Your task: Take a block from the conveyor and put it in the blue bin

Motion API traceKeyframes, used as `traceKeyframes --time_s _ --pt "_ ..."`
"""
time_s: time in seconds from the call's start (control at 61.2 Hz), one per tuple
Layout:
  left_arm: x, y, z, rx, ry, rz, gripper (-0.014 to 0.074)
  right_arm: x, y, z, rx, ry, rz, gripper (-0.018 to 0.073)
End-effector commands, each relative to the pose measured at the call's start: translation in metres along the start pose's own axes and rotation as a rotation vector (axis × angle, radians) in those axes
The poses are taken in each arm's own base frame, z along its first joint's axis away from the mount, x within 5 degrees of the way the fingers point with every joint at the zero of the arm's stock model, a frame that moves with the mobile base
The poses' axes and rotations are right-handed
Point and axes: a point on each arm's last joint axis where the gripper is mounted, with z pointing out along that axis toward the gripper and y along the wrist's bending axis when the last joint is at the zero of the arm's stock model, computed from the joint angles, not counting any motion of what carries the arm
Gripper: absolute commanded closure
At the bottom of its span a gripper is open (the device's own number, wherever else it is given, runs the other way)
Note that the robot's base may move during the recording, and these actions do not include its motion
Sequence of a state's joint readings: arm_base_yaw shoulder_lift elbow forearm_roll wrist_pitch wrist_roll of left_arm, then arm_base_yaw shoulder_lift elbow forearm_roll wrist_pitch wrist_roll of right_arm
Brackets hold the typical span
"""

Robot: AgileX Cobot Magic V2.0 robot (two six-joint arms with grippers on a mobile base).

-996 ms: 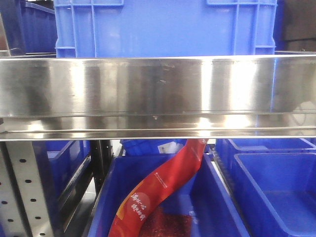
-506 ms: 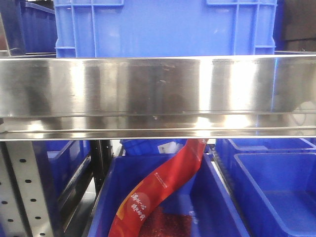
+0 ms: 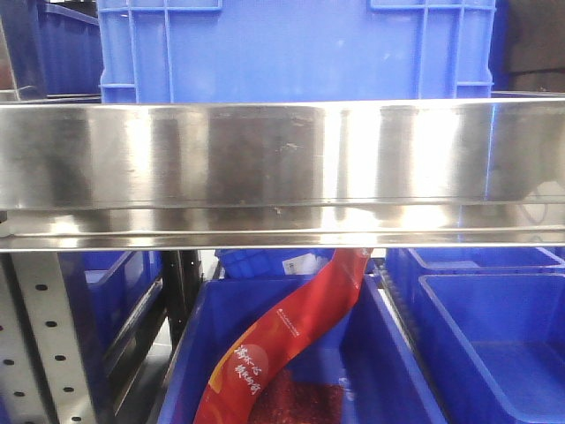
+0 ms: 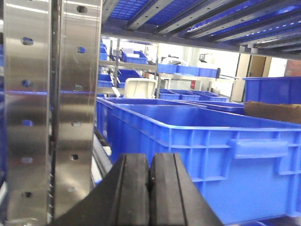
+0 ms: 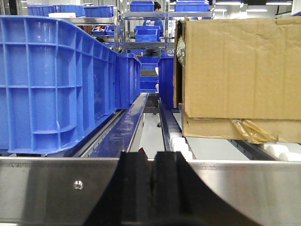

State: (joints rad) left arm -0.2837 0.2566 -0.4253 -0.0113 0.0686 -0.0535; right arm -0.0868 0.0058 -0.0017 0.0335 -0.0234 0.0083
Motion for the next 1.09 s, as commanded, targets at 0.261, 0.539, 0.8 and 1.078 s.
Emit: traceKeyframes --time_s 0.261,0.539,0.8,1.078 --pt "0.078 0.019 -0.024 -0.252 0.039 0.073 0.0707 -0.002 0.0 -0.001 0.004 -0.026 -0.001 0.0719" --pt "0.113 0.024 -0.031 -0.3 0.058 0.047 0.0707 -0.002 0.0 -0.001 0.004 -0.026 -0.001 0.0719" --pt "0.114 0.024 -0.032 -0.299 0.072 0.045 0.0707 -0.002 0.0 -0.001 0.004 -0.026 -0.001 0.0719" --pt "0.114 0.024 -0.032 -0.299 0.072 0.045 0.0707 -0.002 0.0 -0.001 0.004 -0.026 -0.001 0.0719"
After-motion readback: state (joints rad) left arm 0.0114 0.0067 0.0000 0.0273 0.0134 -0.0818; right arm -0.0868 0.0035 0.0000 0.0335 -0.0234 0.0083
